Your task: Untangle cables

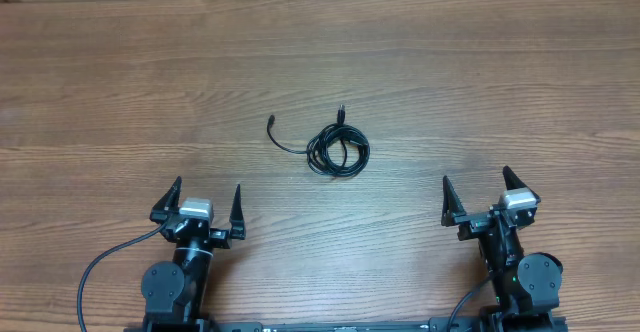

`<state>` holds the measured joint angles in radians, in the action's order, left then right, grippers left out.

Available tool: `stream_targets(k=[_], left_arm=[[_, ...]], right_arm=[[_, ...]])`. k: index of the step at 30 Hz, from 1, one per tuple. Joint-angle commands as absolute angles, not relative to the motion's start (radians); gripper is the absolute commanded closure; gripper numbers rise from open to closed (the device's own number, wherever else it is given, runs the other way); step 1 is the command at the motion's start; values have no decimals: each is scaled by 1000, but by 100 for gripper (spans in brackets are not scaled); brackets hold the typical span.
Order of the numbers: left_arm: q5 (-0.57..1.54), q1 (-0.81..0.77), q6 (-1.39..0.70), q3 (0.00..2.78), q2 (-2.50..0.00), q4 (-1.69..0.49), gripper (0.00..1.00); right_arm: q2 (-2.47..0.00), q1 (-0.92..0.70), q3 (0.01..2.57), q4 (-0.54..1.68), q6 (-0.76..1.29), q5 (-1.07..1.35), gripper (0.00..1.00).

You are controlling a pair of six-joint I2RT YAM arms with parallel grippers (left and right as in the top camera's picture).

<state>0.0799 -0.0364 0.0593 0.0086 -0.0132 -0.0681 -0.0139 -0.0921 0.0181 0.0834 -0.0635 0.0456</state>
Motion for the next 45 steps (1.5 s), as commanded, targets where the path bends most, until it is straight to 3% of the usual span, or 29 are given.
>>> stream_targets(k=[1,10,14,18,25,40,45], left_arm=[[95,-26,67,5,-6,-70,0],[95,-26,57,5,-6,-56,0],[99,-26,-87,12,-6,-52,0],[104,-26,-128,45,-6,-112,0],[75,-26,-118,169,-51,-251,0],[79,-27,-75,619,-626,-573,0],[87,-27,-75,915,-875,-861,0]], right_arm=[[-5,-91,8,81,-68,46,0],[-6,-91,8,78,-68,74,0],[-7,-91,8,44,-37,73,0],[-7,-91,22,38,88,73,0],[-62,-91,94,147,101,16,0],[-517,-91,456,402,101,40,0],[-688,-91,594,464,101,112,0]])
